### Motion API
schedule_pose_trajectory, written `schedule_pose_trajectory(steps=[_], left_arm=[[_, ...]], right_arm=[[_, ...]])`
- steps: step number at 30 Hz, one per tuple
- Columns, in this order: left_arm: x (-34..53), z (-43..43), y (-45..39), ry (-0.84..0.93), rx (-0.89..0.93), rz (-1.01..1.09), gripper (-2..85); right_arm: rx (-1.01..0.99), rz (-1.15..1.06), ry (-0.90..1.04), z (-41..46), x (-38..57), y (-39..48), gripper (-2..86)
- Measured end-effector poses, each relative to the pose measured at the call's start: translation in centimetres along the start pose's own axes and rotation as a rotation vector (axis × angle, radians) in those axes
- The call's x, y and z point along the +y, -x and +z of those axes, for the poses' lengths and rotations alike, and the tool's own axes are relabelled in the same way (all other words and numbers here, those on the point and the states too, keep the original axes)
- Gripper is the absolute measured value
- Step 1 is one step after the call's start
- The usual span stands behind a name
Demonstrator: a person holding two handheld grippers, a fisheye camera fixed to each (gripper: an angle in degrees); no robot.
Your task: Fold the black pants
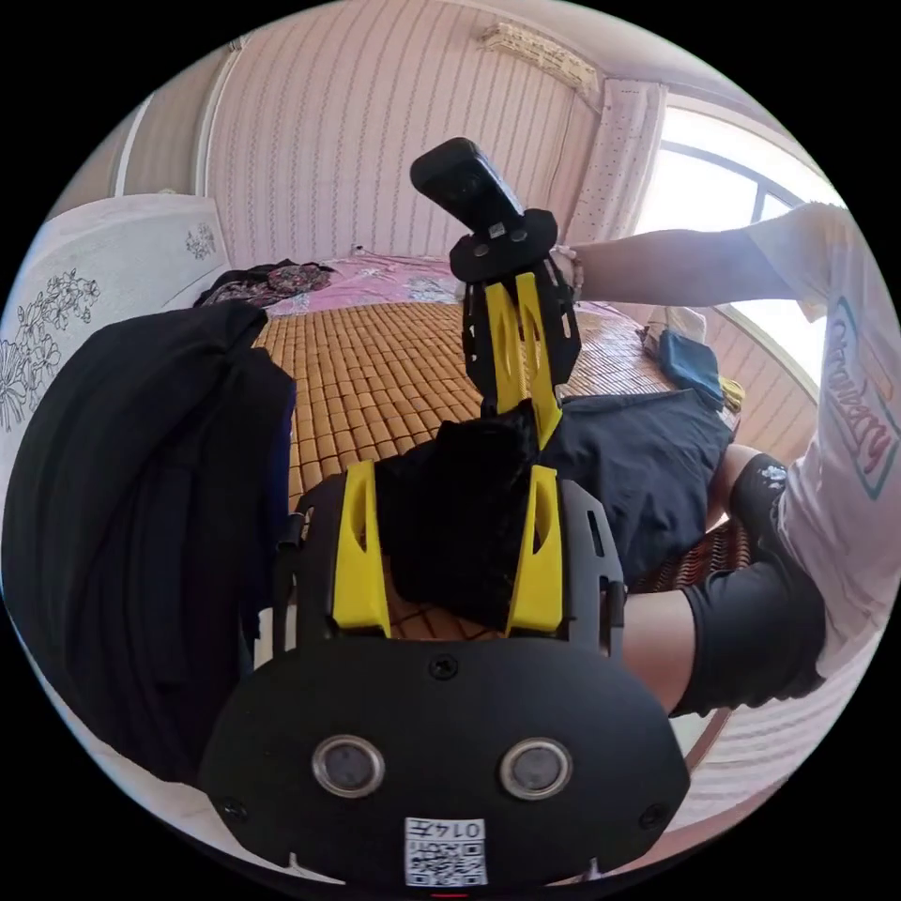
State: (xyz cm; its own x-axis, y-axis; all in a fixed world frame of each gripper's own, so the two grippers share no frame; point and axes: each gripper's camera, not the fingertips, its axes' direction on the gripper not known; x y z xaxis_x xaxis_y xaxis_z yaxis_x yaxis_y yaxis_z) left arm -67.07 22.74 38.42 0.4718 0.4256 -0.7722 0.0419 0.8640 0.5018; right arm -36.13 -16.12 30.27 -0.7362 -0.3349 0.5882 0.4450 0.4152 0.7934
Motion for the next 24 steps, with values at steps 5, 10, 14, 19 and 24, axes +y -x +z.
schedule_pose_trajectory(steps=[5,10,14,19,24], left_arm=[[-0.8,-0.4,1.3,0.089,-0.023,-0.151,3.4],[-1.2,1.1,4.7,0.205,-0.086,-0.501,1.9],[-3.1,3.1,5.6,0.268,-0.279,-0.554,1.8],[-3.1,6.0,7.1,0.338,-0.360,-0.594,4.0],[-2.3,5.6,6.8,0.259,-0.325,-0.633,5.0]], right_arm=[[-0.017,0.022,-0.078,-0.5,-1.6,-2.3,1.5],[0.279,0.255,-0.026,2.4,-4.0,-6.3,1.4],[0.530,0.394,0.031,4.7,-6.9,-8.7,2.0],[0.596,0.528,-0.103,2.3,-4.5,-9.0,3.7],[0.618,0.618,-0.137,0.6,6.5,-4.3,5.0]])
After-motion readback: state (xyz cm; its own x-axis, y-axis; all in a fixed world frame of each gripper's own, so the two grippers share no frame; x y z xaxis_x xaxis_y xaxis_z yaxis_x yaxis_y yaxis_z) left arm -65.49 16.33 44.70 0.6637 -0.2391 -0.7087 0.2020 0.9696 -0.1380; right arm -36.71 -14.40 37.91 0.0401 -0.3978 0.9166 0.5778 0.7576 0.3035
